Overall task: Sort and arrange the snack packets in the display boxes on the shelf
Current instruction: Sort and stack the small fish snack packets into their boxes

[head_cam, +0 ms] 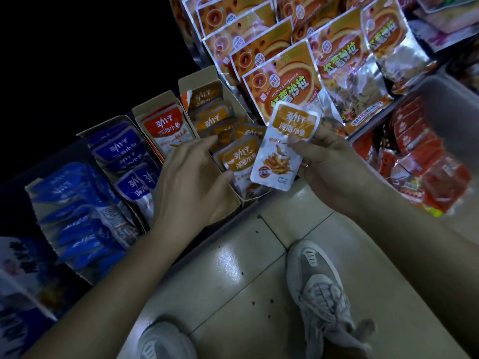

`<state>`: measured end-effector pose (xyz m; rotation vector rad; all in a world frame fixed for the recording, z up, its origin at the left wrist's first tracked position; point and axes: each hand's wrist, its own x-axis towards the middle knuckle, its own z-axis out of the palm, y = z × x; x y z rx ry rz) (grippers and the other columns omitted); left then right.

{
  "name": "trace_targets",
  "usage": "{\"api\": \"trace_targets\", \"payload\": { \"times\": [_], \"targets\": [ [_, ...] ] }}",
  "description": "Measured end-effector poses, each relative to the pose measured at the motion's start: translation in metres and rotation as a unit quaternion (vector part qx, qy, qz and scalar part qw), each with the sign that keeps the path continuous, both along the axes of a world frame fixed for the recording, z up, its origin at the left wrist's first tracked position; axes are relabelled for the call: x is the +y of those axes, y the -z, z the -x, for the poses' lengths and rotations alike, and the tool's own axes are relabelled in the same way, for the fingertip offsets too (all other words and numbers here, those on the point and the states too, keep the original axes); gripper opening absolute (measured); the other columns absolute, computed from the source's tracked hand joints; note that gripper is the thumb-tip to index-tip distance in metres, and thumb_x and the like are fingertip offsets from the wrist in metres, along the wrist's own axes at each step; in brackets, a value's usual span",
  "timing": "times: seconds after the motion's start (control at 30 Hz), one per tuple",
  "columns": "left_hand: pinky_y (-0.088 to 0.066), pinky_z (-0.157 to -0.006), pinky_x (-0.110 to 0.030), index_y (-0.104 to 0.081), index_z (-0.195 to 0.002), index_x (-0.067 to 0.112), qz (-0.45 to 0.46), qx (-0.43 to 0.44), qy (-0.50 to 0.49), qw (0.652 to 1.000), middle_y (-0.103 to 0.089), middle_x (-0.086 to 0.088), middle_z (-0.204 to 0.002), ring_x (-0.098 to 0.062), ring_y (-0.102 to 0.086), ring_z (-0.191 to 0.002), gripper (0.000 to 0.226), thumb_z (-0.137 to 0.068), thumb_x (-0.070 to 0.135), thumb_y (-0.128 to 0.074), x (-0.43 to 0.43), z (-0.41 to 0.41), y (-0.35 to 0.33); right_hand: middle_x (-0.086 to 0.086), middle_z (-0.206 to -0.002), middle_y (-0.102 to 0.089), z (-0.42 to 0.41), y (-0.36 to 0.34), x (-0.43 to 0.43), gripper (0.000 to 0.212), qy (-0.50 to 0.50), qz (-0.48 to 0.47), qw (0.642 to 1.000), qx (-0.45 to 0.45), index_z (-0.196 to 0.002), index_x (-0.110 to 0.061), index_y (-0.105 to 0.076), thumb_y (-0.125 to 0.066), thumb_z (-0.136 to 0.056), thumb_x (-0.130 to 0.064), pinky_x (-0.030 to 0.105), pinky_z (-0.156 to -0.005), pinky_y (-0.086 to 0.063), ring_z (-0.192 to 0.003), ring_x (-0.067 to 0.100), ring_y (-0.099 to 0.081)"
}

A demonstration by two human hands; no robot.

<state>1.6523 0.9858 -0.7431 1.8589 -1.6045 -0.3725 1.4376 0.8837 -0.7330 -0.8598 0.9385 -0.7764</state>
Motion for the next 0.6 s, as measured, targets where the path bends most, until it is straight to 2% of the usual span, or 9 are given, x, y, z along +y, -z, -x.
{"api": "trace_targets", "payload": {
  "times": [0.1, 0.17, 0.23, 0.33, 0.43, 0.53, 0.6],
  "targets": [
    [-0.045, -0.077, -0.029, -0.065, -0.131, 0.017, 0.003, -0.002, -0.019, 1.000, -0.061, 0.006, -0.106, -0.010, -0.055, -0.091, 0.040, -0.093, 0.027, -0.070, -0.013, 0.002, 0.002, 0.009, -0.115, -0.070, -0.005, 0.004, -0.001, 0.015, -0.005, 0.037, 0.998, -0.052, -0.109, -0.003, -0.061, -0.052, -0.097, -0.001, 0.035, -0.086, -0.057, -0.111, 0.025, -0.067],
    [-0.049, -0.072, -0.030, -0.072, -0.120, 0.016, 0.017, 0.012, -0.021, 1.000, -0.061, 0.007, -0.096, -0.007, -0.053, -0.080, 0.028, -0.092, 0.019, -0.072, -0.017, 0.001, 0.002, 0.012, -0.114, -0.069, -0.009, 0.008, 0.000, 0.015, -0.013, 0.056, 0.996, -0.070, -0.107, -0.001, -0.062, -0.056, -0.093, -0.003, 0.036, -0.091, -0.055, -0.112, 0.026, -0.066],
    [-0.051, -0.070, -0.025, -0.075, -0.110, 0.018, 0.022, 0.034, -0.028, 0.999, -0.064, 0.006, -0.092, -0.005, -0.054, -0.074, 0.019, -0.091, 0.016, -0.073, -0.021, -0.003, 0.002, 0.010, -0.109, -0.073, -0.011, 0.013, 0.002, 0.019, -0.026, 0.099, 0.994, -0.041, -0.106, -0.001, -0.065, -0.062, -0.088, -0.005, 0.035, -0.090, -0.055, -0.109, 0.026, -0.068],
    [-0.047, -0.068, -0.013, -0.076, -0.105, 0.020, 0.017, 0.061, -0.027, 0.998, -0.068, 0.005, -0.091, -0.004, -0.059, -0.076, 0.015, -0.091, 0.015, -0.074, -0.021, -0.003, 0.001, 0.010, -0.110, -0.074, -0.006, 0.020, 0.002, 0.023, -0.086, 0.186, 0.976, 0.080, -0.112, 0.000, -0.067, -0.067, -0.089, 0.000, 0.033, -0.087, -0.058, -0.105, 0.023, -0.070],
    [-0.047, -0.069, -0.008, -0.076, -0.107, 0.020, 0.010, 0.104, -0.022, 0.994, -0.070, 0.008, -0.093, -0.005, -0.062, -0.081, 0.015, -0.094, 0.015, -0.071, -0.019, -0.003, -0.003, 0.003, -0.105, -0.075, 0.001, 0.024, 0.003, 0.018, -0.142, 0.266, 0.930, 0.210, -0.107, -0.005, -0.072, -0.071, -0.089, -0.005, 0.017, -0.076, -0.053, -0.091, 0.007, -0.070],
    [-0.047, -0.072, -0.008, -0.073, -0.104, 0.024, 0.013, 0.157, -0.008, 0.987, -0.071, 0.011, -0.094, -0.004, -0.065, -0.086, 0.017, -0.094, 0.011, -0.070, -0.017, -0.001, -0.007, -0.003, -0.092, -0.073, 0.002, 0.024, 0.009, 0.012, -0.132, 0.333, 0.896, 0.261, -0.098, -0.010, -0.074, -0.072, -0.088, -0.004, 0.008, -0.065, -0.043, -0.072, -0.002, -0.061],
    [-0.046, -0.074, -0.008, -0.073, -0.102, 0.025, 0.014, 0.170, -0.012, 0.985, -0.071, 0.005, -0.095, -0.004, -0.065, -0.087, 0.016, -0.094, 0.012, -0.071, -0.017, 0.000, -0.008, -0.006, -0.080, -0.069, -0.001, 0.021, 0.011, 0.020, -0.098, 0.369, 0.885, 0.266, -0.091, -0.023, -0.071, -0.072, -0.088, -0.004, 0.009, -0.060, -0.039, -0.065, 0.000, -0.056]
  ]
}}
